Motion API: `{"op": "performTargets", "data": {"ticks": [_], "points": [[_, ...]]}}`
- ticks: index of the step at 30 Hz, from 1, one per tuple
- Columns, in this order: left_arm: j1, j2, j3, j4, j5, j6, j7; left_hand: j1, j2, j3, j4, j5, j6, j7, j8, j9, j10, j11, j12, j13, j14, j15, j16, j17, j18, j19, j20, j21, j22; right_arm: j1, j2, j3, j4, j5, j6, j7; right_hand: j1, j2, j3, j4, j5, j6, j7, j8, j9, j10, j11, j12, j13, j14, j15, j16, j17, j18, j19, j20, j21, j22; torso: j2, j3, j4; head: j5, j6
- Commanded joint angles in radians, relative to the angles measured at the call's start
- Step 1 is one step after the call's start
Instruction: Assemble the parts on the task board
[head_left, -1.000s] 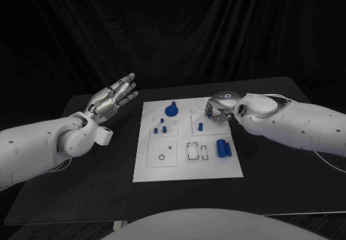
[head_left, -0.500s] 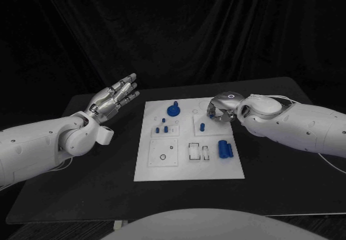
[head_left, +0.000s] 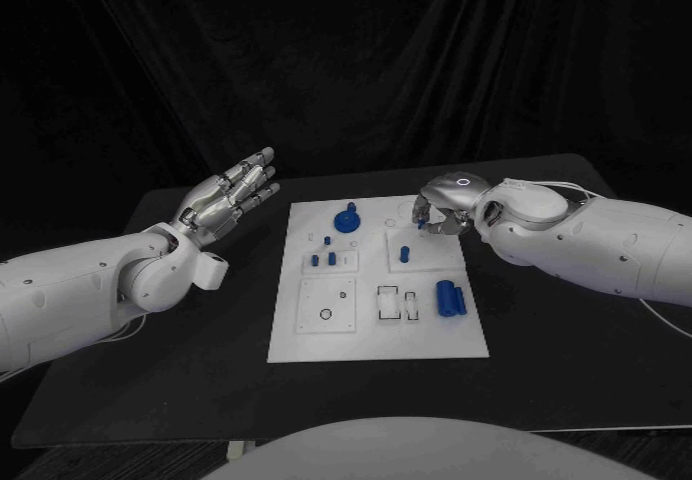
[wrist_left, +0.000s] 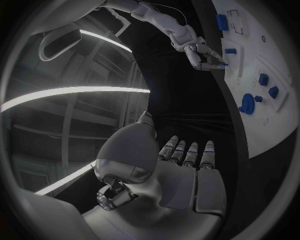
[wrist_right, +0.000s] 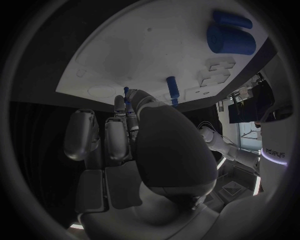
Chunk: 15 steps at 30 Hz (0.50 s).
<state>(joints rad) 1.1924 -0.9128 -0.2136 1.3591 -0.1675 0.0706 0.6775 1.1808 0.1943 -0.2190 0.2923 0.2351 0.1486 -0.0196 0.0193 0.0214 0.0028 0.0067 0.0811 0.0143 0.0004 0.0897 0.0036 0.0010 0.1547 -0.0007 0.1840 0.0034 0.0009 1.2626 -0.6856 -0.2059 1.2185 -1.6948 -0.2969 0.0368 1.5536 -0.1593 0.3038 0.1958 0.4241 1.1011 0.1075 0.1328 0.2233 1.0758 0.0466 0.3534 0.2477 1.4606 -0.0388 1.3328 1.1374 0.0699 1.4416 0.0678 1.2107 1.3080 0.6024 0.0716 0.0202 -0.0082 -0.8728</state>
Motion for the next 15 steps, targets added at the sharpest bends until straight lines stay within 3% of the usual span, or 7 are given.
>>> {"op": "performTargets", "data": {"ticks": [1,8,15], "points": [[-0.002,0.002,0.001,0.0,0.01,0.018,0.084,0.015,0.002,-0.009,-0.001,0.006,0.002,-0.002,0.003,0.001,0.0,0.009,0.008,0.001,0.0,0.009,-0.004,-0.001,0.01,0.001,0.008,-0.003,-0.001,0.016,-0.001,0.001,0.008,0.0,-0.031,-0.007,-0.011,0.003,0.006,0.002,-0.007,0.007,-0.001,0.006,0.002,0.008,-0.001,0.006,-0.002,0.007,0.002,0.003,0.001,0.003,0.002,0.0,0.003,0.166,0.0,-0.0002,0.0004,0.0,0.0],[-0.002,0.004,0.001,-0.003,0.01,0.024,0.08,0.017,0.004,-0.011,0.0,0.006,0.002,-0.004,0.003,0.001,0.0,0.014,0.009,0.002,0.0,0.011,-0.004,-0.001,0.01,0.001,0.011,-0.003,-0.001,0.044,-0.024,0.001,0.065,0.004,-0.034,-0.015,-0.017,0.0,0.008,0.001,-0.013,0.007,0.001,0.006,0.004,0.011,0.0,0.004,-0.004,0.008,0.006,0.003,0.0,0.003,0.002,0.002,0.003,0.166,-0.001,-0.0009,-0.0002,0.009,0.0],[-0.003,0.008,0.001,-0.008,0.01,0.028,0.078,0.02,0.006,-0.013,-0.001,0.007,0.0,-0.006,0.003,0.001,0.0,0.018,0.009,0.002,0.0,0.013,-0.004,-0.001,0.011,0.001,0.015,-0.003,-0.001,0.063,-0.048,0.001,0.185,0.019,-0.016,-0.027,-0.022,-0.004,0.011,-0.002,-0.02,0.004,0.007,0.004,0.006,0.014,0.004,0.001,-0.007,0.009,0.012,0.004,-0.001,0.003,0.002,0.006,0.002,0.165,-0.002,-0.0007,-0.0007,0.026,0.0]]}}
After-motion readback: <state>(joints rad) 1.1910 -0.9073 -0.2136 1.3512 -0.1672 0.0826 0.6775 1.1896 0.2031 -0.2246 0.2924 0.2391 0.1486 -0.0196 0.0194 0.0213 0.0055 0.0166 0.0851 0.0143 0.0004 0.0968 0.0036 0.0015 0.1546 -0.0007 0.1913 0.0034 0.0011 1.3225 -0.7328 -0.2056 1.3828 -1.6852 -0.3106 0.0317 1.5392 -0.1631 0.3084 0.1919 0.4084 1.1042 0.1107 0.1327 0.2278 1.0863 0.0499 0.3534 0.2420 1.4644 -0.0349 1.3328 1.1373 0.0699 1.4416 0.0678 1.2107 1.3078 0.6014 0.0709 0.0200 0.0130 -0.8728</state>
